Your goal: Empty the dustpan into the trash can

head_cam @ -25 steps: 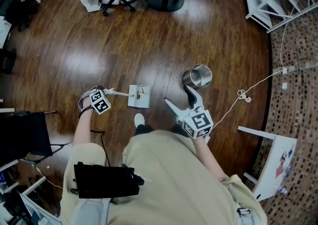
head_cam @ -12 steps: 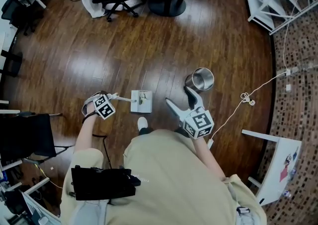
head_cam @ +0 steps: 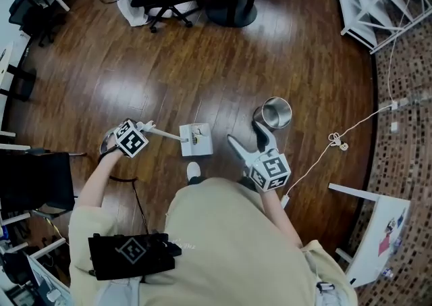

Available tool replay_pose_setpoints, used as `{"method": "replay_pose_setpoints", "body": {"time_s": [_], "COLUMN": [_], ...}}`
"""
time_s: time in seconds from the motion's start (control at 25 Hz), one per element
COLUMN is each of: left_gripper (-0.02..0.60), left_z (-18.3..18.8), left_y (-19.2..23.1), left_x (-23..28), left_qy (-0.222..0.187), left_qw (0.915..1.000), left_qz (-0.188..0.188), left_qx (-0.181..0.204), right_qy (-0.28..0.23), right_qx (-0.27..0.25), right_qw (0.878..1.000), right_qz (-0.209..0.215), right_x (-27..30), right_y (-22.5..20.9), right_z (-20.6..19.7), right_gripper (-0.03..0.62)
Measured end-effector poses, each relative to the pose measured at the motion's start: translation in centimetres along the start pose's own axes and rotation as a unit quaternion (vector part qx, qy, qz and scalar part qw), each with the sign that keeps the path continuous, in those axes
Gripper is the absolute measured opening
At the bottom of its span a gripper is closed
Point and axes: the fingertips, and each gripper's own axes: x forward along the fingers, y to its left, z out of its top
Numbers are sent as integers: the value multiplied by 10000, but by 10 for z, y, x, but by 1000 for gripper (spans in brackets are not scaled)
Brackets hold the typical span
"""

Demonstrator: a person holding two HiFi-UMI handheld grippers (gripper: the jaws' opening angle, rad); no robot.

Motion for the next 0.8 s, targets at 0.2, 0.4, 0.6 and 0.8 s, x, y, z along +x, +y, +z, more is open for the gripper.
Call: {"method": "replay_pose_setpoints", "body": {"time_s": [0.2, 0.4, 0.6, 0.8], "left_gripper": [17, 16, 17, 17], "left_z": [19, 50, 82, 122], "left_y": [23, 39, 55, 72], "left_x": [-52, -110, -170, -237], "left_qy": [31, -58, -58, -26], "left_qw": [9988, 9972, 9957, 9966], "left_qz": [-317, -506, -622, -639], "left_qx": [-380, -540, -679, -516], "right_qy": [-106, -274, -506, -736], "right_qx": [202, 358, 526, 549], "right_qw": [9997, 9989, 9972, 9948], "right_qz": [-42, -85, -189, -443], "right_x": [-4, -9, -26, -57], "right_y": [-12, -25, -39, -65], "right_z": [0, 6, 17, 38], "right_gripper": [376, 373, 370, 366]}}
